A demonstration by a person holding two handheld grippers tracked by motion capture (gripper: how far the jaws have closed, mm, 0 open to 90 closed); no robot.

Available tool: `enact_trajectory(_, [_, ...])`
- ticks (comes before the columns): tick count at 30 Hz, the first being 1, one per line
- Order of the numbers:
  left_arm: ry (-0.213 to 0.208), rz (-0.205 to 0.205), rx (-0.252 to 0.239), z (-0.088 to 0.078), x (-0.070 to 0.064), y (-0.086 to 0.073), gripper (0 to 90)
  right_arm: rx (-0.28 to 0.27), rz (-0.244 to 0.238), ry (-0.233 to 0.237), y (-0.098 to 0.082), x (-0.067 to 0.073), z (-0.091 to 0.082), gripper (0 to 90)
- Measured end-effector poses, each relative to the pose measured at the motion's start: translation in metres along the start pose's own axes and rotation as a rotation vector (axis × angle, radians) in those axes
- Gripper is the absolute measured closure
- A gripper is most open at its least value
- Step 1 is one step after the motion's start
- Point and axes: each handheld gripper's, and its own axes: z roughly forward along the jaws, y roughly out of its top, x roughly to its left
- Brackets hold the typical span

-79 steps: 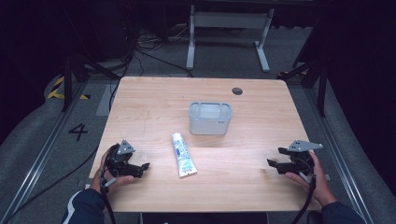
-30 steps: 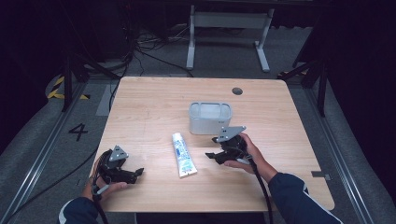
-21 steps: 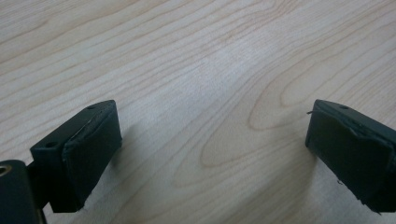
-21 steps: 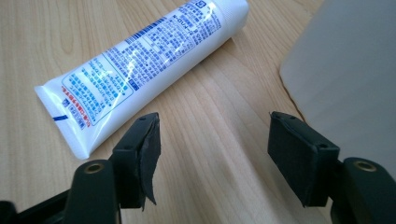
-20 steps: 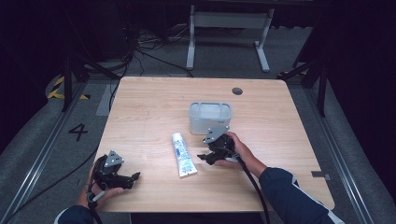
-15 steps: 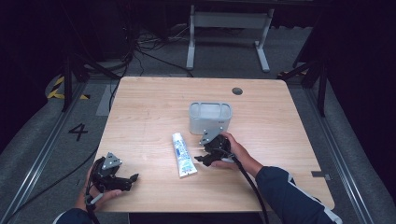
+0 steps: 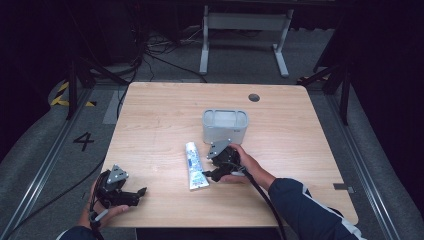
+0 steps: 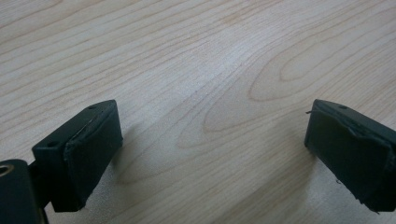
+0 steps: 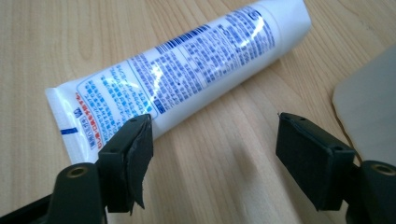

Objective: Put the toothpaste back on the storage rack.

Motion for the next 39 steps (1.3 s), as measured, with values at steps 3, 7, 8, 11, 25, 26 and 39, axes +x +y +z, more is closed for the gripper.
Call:
enact_trajectory(3, [0.000,0.000,0.000,0.000,0.000,0.000,4.5,-0.002,-0.011,0.005,0.003,0.003,0.002,27.6])
enact_trajectory(7, [0.000,0.001,0.000,0.000,0.000,0.000,4.5,0.009,-0.031,0.012,0.006,0.006,0.004,27.1])
enact_trajectory(8, [0.000,0.001,0.000,0.000,0.000,0.000,4.5,0.010,-0.025,0.008,0.006,0.005,0.004,27.8])
enact_trajectory(11, [-0.001,0.003,0.003,0.000,0.000,0.000,4.5,0.018,-0.018,-0.003,0.004,0.002,0.004,28.5])
enact_trajectory(25, [-0.002,0.003,0.003,0.000,0.000,0.000,4.5,0.054,-0.039,-0.035,0.006,-0.002,0.012,31.7])
enact_trajectory(26, [-0.001,0.004,0.003,0.000,0.000,0.000,4.5,0.054,-0.039,-0.031,0.007,-0.001,0.013,31.3])
enact_trajectory(39, [-0.001,0.002,0.001,0.000,0.000,0.000,4.5,-0.002,-0.066,0.009,0.029,0.012,0.016,28.7])
